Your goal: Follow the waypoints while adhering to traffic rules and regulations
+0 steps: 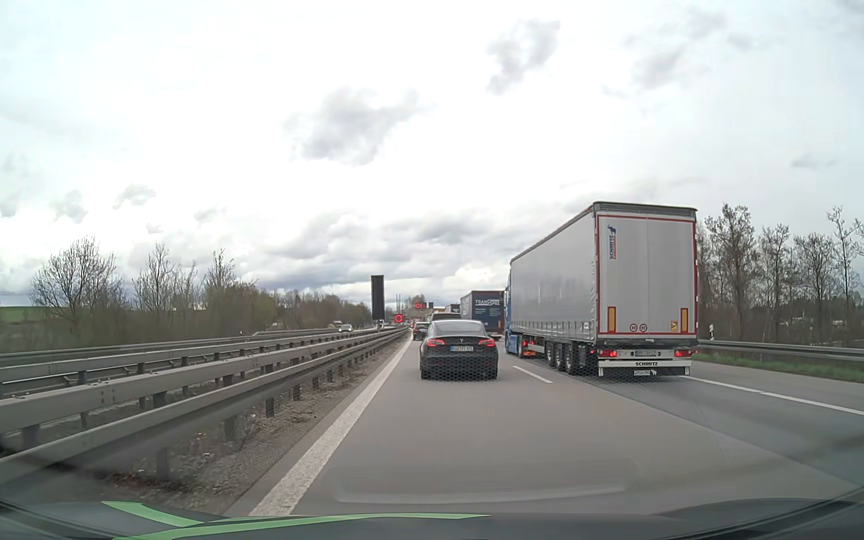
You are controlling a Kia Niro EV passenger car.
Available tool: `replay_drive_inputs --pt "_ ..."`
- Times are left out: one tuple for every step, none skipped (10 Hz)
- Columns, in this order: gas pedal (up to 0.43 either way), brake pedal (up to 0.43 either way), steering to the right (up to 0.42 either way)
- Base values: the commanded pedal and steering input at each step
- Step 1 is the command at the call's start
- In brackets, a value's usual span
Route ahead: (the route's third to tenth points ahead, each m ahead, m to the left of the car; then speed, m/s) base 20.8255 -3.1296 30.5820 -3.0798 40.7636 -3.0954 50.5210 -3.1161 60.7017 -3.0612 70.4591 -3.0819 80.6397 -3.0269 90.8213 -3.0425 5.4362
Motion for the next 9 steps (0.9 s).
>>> replay_drive_inputs --pt "0.079 0.000 -0.002" --pt "0.087 0.000 -0.002" --pt "0.087 0.000 -0.002" --pt "0.087 0.000 -0.002" --pt "0.087 0.000 -0.001" --pt "0.087 0.000 -0.002" --pt "0.087 0.000 -0.001" --pt "0.098 0.000 -0.002" --pt "0.098 0.000 -0.001"
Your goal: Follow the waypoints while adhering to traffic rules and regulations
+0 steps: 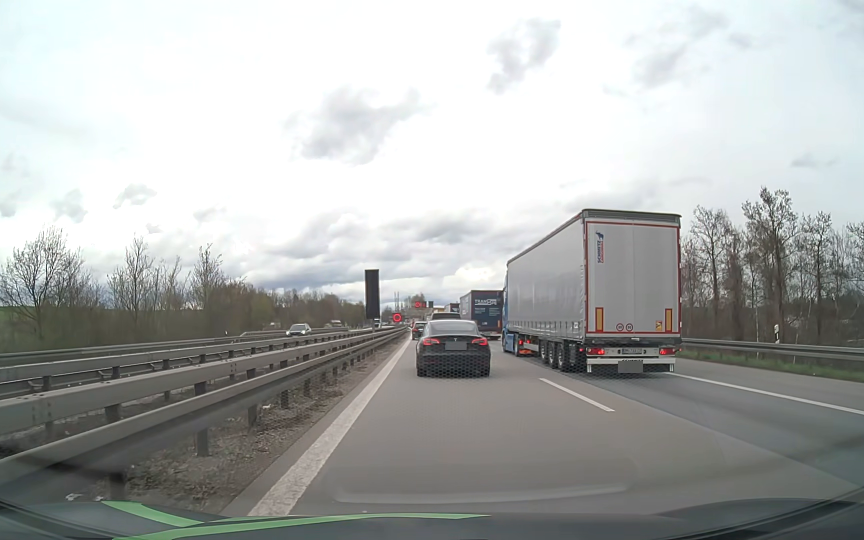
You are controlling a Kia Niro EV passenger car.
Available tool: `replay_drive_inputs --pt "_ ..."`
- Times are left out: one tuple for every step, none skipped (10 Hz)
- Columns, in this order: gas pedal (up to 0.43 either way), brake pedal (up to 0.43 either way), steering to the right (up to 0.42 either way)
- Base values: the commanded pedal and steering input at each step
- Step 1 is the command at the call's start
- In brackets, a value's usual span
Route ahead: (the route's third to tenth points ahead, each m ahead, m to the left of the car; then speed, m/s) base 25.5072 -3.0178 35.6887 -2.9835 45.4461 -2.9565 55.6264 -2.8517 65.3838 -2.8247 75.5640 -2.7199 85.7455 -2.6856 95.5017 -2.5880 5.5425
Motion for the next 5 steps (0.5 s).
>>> replay_drive_inputs --pt "0.098 0.000 -0.001" --pt "0.098 0.000 -0.001" --pt "0.098 0.000 -0.001" --pt "0.098 0.000 -0.001" --pt "0.098 0.000 -0.001"
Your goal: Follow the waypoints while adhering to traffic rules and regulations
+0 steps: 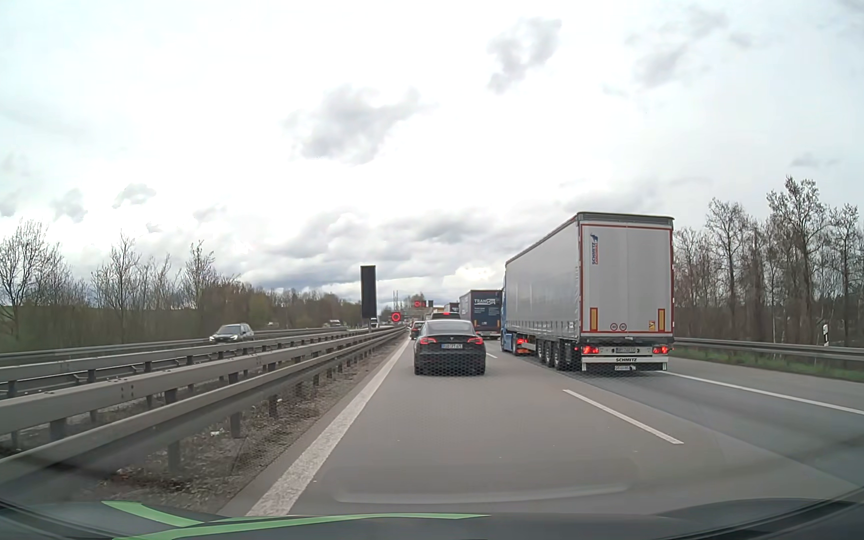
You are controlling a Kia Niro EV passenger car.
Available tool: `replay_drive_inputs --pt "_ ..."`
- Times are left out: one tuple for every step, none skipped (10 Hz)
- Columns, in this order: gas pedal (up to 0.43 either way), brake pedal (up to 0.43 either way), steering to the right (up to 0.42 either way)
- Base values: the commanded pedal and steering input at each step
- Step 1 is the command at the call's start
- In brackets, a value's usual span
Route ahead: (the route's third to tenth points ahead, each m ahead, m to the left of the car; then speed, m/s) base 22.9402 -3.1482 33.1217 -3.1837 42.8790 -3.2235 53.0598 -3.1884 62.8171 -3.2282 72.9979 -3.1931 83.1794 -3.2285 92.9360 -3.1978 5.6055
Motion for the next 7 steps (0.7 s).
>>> replay_drive_inputs --pt "0.098 0.000 -0.001" --pt "0.098 0.000 -0.001" --pt "0.098 0.000 -0.001" --pt "0.098 0.000 -0.001" --pt "0.098 0.000 -0.001" --pt "0.098 0.000 -0.001" --pt "0.098 0.000 -0.001"
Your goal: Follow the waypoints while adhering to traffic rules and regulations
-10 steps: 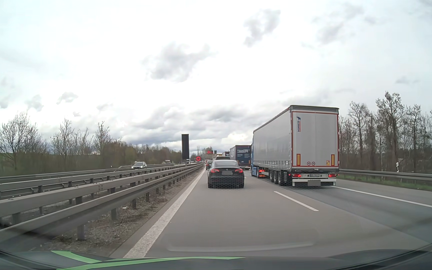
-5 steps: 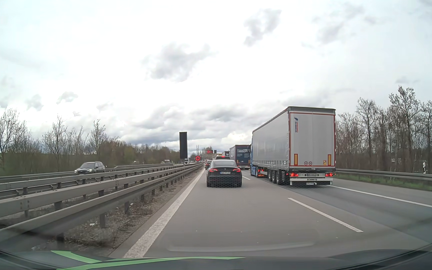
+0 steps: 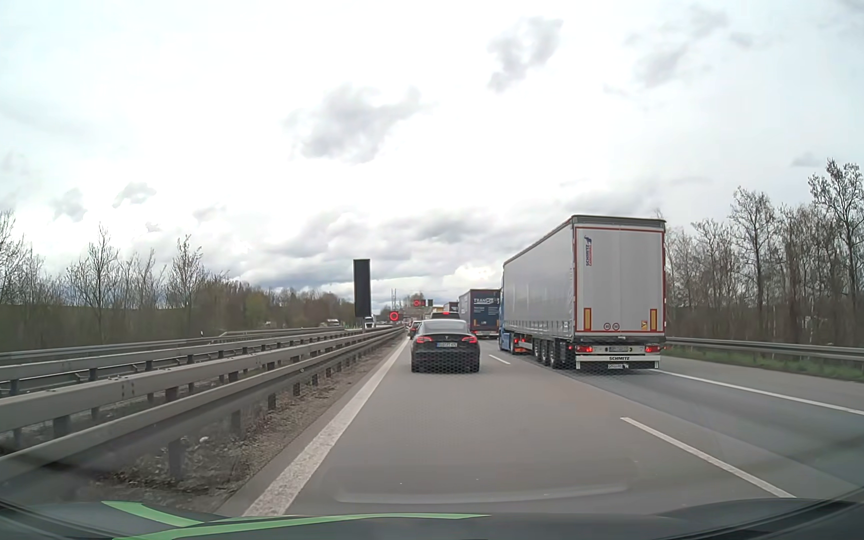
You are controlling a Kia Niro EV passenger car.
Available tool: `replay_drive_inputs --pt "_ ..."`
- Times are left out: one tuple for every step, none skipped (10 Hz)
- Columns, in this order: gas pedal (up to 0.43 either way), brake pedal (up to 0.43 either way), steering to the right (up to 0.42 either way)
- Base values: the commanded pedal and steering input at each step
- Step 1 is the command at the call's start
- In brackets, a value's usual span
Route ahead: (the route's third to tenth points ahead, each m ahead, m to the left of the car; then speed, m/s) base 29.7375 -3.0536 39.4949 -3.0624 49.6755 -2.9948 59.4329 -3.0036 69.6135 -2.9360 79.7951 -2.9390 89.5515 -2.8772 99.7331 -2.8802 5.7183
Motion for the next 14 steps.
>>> replay_drive_inputs --pt "0.098 0.000 -0.001" --pt "0.098 0.000 -0.001" --pt "0.098 0.000 -0.001" --pt "0.098 0.000 -0.001" --pt "0.098 0.000 -0.001" --pt "0.098 0.000 -0.001" --pt "0.098 0.000 -0.001" --pt "0.098 0.000 -0.001" --pt "0.098 0.000 -0.001" --pt "0.098 0.000 -0.001" --pt "0.087 0.000 -0.001" --pt "0.087 0.000 -0.001" --pt "0.079 0.000 -0.001" --pt "0.079 0.000 -0.001"
